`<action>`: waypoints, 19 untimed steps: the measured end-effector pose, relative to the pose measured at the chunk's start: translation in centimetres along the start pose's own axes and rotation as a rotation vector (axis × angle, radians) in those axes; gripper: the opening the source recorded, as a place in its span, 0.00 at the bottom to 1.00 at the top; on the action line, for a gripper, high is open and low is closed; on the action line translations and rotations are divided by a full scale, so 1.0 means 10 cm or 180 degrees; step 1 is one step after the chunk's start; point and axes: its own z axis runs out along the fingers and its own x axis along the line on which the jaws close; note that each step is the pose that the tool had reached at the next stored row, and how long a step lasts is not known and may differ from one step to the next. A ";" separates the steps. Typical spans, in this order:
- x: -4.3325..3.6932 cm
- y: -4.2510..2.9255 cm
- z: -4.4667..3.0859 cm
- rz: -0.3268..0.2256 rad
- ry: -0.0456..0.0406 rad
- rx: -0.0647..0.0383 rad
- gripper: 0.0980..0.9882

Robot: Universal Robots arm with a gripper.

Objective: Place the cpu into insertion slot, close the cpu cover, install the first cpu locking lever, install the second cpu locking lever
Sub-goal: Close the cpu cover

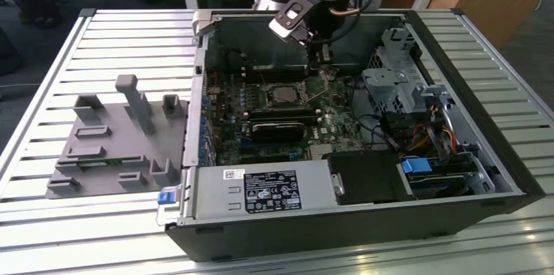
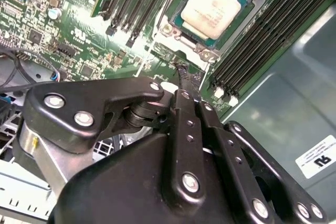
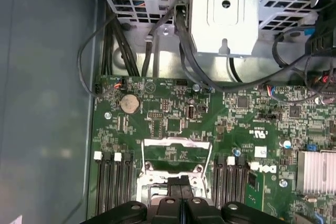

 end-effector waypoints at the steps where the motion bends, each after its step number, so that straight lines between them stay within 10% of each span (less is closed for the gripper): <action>1: 0.003 0.012 0.002 -0.0001 0.0000 0.0003 0.01; 19: 0.013 0.217 0.028 -0.0093 0.0000 0.0015 0.01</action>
